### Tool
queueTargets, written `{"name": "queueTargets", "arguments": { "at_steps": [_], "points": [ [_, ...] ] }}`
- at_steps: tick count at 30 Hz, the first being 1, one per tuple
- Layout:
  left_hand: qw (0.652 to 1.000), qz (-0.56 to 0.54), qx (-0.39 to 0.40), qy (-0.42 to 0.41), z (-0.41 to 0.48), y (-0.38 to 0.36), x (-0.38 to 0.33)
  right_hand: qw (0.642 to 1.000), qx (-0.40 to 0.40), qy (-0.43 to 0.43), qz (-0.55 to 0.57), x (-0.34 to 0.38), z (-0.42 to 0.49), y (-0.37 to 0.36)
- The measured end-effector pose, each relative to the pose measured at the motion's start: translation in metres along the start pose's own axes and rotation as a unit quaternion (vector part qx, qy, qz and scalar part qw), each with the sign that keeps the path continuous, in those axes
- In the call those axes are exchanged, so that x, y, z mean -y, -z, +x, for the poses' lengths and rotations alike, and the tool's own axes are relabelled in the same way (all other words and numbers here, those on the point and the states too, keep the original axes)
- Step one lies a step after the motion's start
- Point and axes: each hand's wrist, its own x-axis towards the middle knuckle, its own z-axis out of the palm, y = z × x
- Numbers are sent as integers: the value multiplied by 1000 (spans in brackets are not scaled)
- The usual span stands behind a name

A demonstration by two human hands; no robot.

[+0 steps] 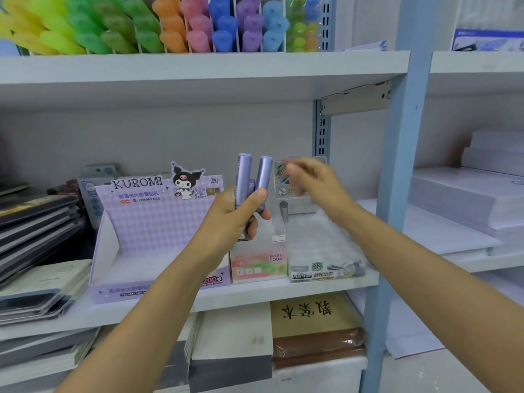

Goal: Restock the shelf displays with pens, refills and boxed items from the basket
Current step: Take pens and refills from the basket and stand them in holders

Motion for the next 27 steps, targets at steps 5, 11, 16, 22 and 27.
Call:
{"name": "queueTargets", "arguments": {
  "at_steps": [5,11,16,22,27],
  "points": [
    [1000,-2,26,-6,-2,-12,-6,987,127,52,83,47,-15,3],
    [997,-80,-10,22,-4,-9,-7,982,70,1,174,37,-32,14],
    [997,-66,-23,26,-2,-10,-5,980,178,8,87,26,-49,13],
    [994,-88,21,65,3,-15,-5,981,192,20,0,22,-44,17],
    [992,-91,-5,83,5,-8,-2,994,79,-39,71,11,-25,25]
  ]
}}
